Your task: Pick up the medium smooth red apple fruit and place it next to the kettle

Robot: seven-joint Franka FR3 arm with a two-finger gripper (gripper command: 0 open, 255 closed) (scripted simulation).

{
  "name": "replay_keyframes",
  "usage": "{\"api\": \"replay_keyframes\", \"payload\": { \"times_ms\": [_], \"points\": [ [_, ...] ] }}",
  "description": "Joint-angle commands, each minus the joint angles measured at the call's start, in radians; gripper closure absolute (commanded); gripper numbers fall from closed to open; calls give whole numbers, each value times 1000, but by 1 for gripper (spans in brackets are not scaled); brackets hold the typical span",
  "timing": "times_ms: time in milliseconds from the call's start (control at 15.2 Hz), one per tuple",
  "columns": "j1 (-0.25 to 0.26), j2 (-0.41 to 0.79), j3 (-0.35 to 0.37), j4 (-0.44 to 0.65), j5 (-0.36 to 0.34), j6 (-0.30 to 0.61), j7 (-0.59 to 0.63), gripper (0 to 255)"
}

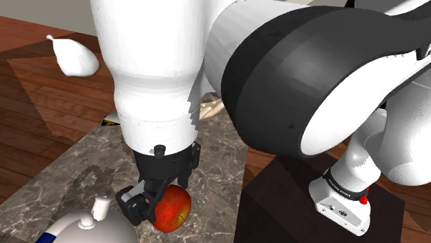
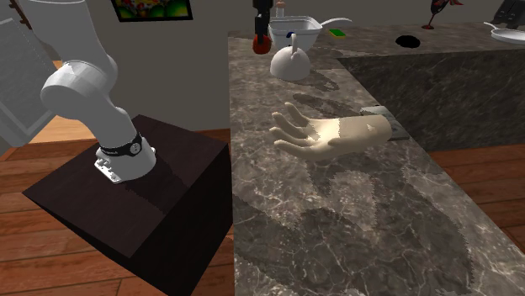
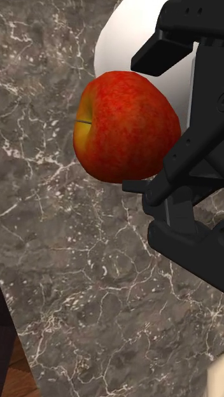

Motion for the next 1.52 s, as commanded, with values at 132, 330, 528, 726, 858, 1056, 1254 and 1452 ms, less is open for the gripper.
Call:
{"api": "replay_keyframes", "payload": {
  "times_ms": [132,330,528,726,858,1056,1254,1452],
  "points": [
    [0,12,-3,-42,-7,53,1,255],
    [1,23,-4,-70,-14,90,4,255],
    [3,36,-6,-96,-21,127,8,255],
    [5,50,-9,-120,-31,164,12,255],
    [7,61,-11,-135,-37,188,16,255],
    [10,79,-15,-155,-49,223,22,255],
    [14,98,-19,-173,-61,258,28,255],
    [19,119,-25,-189,-75,293,36,255]
  ]
}}
